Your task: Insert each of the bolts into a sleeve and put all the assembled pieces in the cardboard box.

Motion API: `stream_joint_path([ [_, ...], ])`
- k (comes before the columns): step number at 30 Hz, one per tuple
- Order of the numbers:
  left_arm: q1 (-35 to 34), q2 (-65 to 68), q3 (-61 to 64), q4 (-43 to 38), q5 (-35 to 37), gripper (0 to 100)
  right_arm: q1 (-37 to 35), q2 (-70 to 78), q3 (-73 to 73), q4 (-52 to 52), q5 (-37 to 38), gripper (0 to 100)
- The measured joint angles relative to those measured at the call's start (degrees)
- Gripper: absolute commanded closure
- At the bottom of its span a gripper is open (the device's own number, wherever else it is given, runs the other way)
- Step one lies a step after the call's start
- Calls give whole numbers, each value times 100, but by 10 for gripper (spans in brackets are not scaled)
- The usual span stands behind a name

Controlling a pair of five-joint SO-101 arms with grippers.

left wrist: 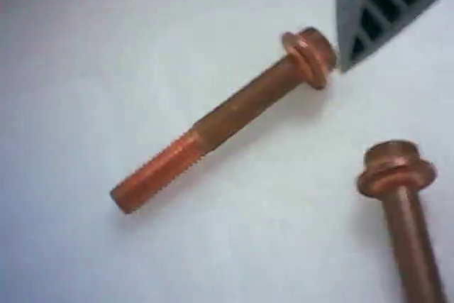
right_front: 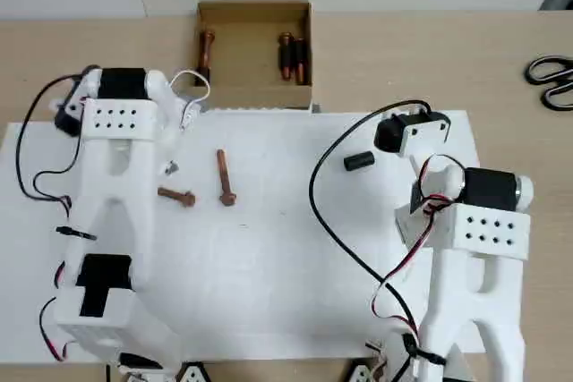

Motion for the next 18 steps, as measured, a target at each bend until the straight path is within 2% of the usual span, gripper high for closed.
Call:
stream_joint_path([
  [7,0,-79,642,9,-2101,614,0,0,0,9,0,995],
  [14,0,-79,1354,-9,-2892,614,0,0,0,26,0,995],
  [18,-220,-79,1442,-9,-3314,614,0,0,0,26,0,995],
])
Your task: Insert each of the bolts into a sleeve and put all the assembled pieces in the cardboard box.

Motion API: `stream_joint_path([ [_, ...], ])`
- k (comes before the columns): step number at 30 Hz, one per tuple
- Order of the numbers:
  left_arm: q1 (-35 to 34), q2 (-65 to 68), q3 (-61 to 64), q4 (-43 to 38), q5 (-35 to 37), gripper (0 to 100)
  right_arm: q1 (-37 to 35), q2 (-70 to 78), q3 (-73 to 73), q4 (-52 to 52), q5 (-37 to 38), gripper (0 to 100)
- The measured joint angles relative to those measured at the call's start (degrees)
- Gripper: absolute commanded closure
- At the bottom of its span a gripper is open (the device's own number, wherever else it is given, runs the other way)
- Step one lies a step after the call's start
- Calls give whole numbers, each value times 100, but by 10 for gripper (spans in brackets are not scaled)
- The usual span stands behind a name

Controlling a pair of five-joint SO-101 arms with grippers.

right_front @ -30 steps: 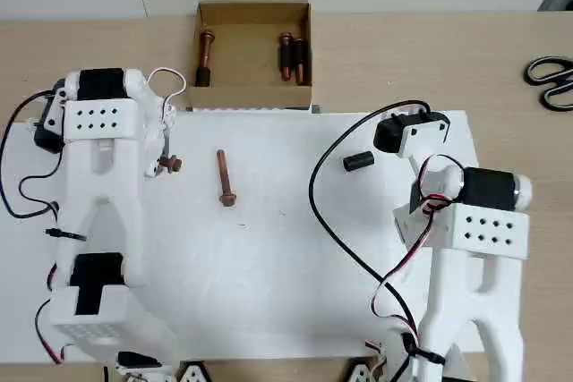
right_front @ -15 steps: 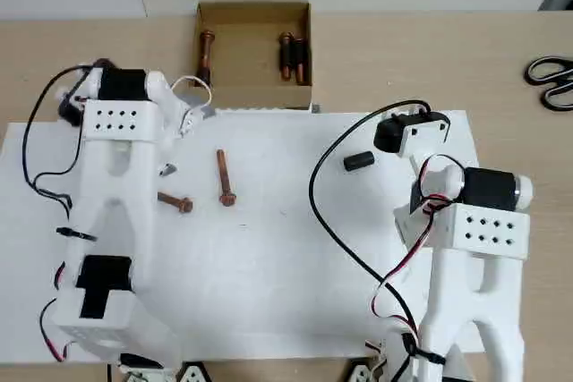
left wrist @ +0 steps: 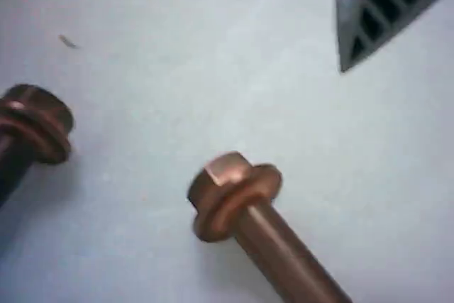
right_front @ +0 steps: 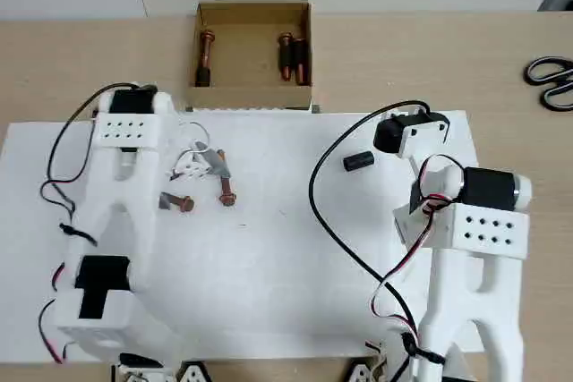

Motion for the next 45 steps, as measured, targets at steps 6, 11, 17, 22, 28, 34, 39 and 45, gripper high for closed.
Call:
stream_joint_path([
  [6,-360,0,369,0,-1204,614,0,0,0,0,0,995],
  [11,-747,-9,563,0,-3490,615,0,0,0,0,0,995],
  [17,-914,-9,360,0,-5284,666,0,0,0,0,0,995],
  [22,-923,-9,-158,0,-6514,776,0,0,0,0,0,995],
  [28,-914,-9,-422,0,-8519,941,0,0,0,0,0,995],
  [34,-818,-9,-404,-677,-9336,994,0,0,0,0,0,995],
  [39,-818,-9,-404,-1081,-10277,987,0,0,0,0,-9,995],
  [45,-826,-9,-255,-1099,-11024,893,0,0,0,0,-141,995],
])
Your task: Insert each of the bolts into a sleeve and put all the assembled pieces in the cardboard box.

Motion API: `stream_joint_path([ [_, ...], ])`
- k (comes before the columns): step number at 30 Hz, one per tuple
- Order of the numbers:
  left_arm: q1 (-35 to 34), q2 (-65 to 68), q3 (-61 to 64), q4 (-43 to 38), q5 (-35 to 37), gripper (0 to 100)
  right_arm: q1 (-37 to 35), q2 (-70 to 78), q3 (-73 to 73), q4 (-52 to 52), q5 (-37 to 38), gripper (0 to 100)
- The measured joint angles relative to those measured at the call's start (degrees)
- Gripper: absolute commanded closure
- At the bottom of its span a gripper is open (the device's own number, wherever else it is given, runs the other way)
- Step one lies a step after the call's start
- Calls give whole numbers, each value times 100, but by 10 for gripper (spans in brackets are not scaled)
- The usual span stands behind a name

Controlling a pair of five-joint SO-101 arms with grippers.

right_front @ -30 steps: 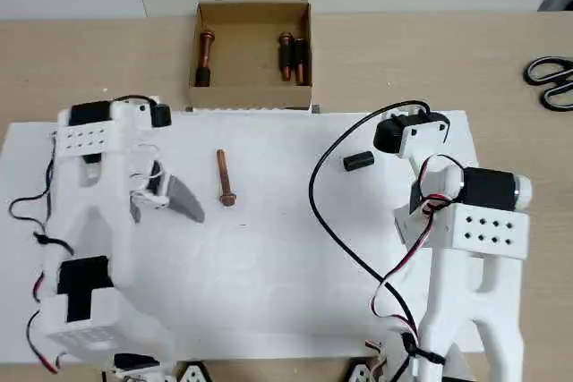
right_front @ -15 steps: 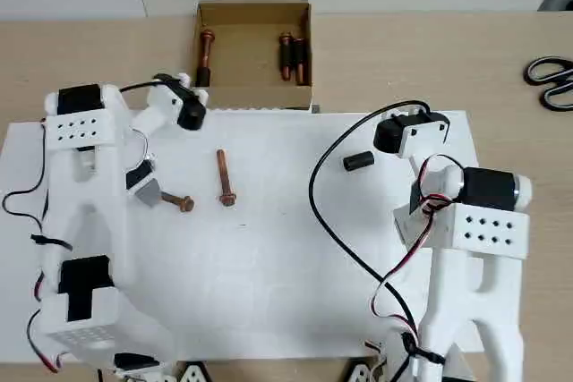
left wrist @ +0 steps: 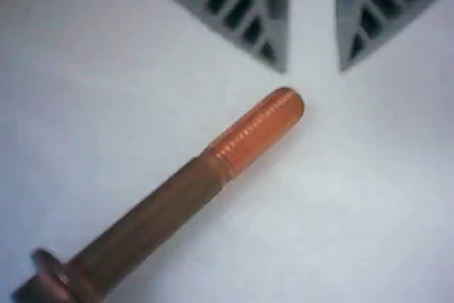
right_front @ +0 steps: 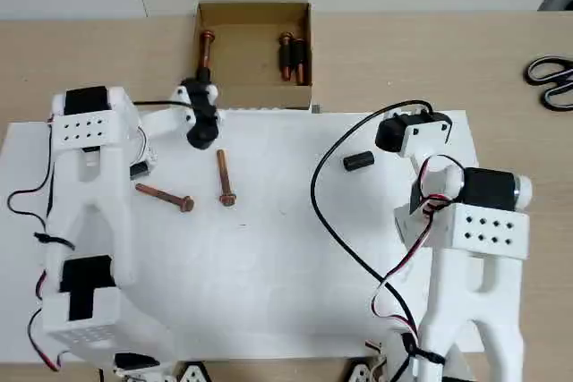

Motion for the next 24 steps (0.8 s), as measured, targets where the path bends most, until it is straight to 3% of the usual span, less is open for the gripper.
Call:
stream_joint_path([
  [8,-44,0,9,237,-299,889,0,0,0,0,-18,995],
  [24,545,501,9,571,-316,888,0,0,0,0,-18,995],
])
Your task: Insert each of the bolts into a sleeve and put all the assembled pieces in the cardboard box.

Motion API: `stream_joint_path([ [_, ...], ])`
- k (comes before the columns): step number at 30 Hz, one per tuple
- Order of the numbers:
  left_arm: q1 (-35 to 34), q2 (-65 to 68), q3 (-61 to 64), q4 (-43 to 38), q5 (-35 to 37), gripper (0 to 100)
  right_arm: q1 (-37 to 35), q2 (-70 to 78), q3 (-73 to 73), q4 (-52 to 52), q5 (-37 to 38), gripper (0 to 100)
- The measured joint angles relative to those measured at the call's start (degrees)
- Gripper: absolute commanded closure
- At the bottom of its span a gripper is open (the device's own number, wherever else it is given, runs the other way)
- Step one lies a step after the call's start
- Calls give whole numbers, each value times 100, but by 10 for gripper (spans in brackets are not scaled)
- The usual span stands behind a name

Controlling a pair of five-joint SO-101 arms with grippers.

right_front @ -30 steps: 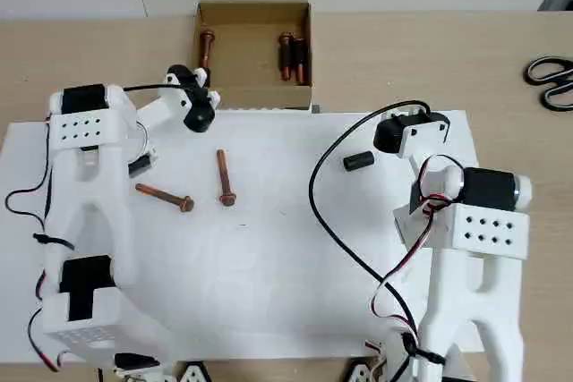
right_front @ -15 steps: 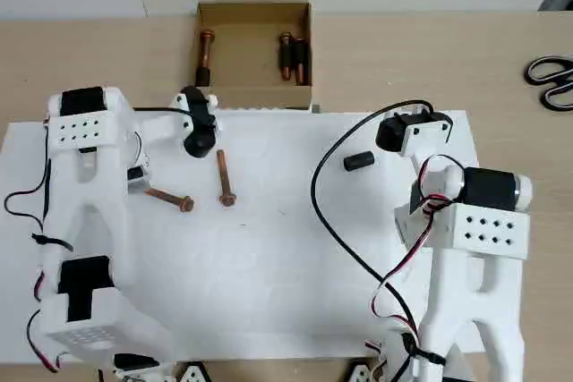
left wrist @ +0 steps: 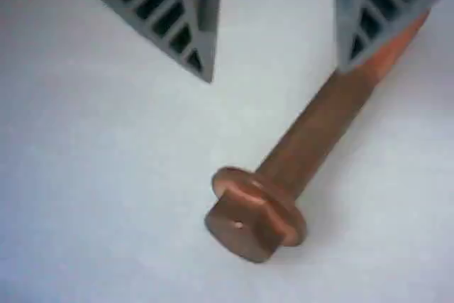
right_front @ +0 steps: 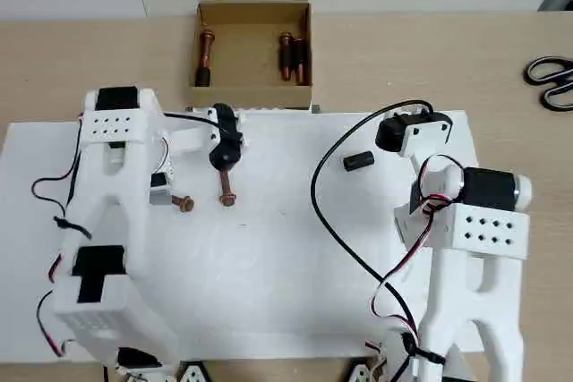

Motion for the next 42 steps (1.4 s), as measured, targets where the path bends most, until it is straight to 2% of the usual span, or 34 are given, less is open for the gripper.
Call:
stream_joint_path([
  [21,176,1609,-756,-18,0,893,0,0,0,0,0,995],
  [29,246,1873,-914,97,0,994,0,0,0,0,0,995],
  [37,440,1644,-870,422,0,995,-62,0,0,0,0,995],
  [42,738,809,-853,475,149,995,-431,-325,0,88,0,995],
])
